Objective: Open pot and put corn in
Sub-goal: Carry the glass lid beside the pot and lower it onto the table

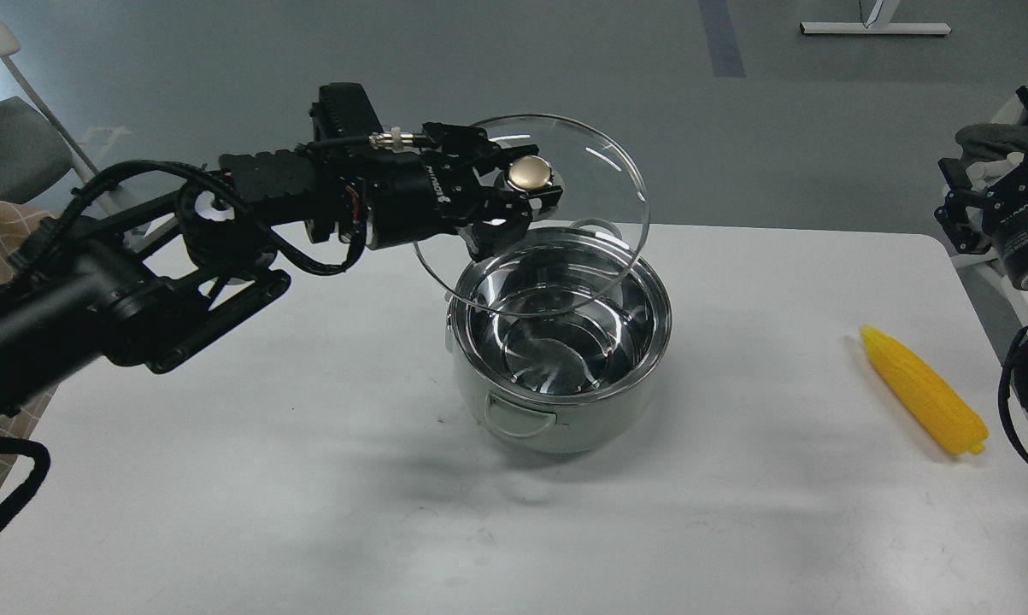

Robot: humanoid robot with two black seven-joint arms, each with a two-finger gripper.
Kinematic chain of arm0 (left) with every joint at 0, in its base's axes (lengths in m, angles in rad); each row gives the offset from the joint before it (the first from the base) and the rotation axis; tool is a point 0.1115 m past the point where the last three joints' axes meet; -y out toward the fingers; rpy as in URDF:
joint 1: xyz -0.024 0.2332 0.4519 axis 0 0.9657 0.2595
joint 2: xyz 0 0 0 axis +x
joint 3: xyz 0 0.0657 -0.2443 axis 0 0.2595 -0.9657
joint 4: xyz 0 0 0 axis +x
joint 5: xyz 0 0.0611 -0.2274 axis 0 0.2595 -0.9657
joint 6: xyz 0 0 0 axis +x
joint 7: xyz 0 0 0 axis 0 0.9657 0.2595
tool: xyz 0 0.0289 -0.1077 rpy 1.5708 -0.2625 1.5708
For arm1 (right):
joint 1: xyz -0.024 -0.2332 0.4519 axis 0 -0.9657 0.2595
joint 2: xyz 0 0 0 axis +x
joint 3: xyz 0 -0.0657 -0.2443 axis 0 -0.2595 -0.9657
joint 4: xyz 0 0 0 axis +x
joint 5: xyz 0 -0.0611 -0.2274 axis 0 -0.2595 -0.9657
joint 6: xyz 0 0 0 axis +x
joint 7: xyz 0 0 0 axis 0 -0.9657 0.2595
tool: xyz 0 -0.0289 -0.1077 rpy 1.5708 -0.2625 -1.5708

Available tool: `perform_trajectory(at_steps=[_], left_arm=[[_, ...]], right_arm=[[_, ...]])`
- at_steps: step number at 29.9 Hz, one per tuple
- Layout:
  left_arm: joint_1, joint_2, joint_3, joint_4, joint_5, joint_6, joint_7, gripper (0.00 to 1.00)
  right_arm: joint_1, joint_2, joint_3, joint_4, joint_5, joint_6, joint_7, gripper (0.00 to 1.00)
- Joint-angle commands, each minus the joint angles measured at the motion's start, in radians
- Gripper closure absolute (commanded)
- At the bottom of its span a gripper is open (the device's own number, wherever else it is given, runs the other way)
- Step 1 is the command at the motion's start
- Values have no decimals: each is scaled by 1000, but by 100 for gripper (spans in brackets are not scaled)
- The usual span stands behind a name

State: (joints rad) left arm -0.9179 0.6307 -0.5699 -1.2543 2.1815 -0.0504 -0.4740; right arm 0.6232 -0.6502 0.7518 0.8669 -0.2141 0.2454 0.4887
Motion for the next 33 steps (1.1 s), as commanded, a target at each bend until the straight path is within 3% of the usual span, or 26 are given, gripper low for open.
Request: perform_trajectory(at_steps=[1, 7, 12, 15, 24, 33], left_arm=[[48, 159, -1, -11, 0, 73, -15, 95], [250, 316, -63, -13, 0, 191, -15, 94], [442, 340, -137, 4, -69, 260, -15, 93], [546, 333, -143, 38, -75, 349, -15, 93], [626, 202, -128, 278, -75, 533, -15, 90], [662, 119, -123, 338, -75, 539, -15, 88]], right_arm=[[-2, 0, 0, 1, -1, 0, 0, 0], [-2, 1, 0, 6, -1, 0, 0, 0], [-3, 1, -2, 6, -1, 2, 0, 0], [-8, 3, -2, 6, -1, 2, 0, 0], [-10, 11, -2, 4, -1, 2, 0, 0], [-10, 12, -2, 3, -2, 0, 0, 0]])
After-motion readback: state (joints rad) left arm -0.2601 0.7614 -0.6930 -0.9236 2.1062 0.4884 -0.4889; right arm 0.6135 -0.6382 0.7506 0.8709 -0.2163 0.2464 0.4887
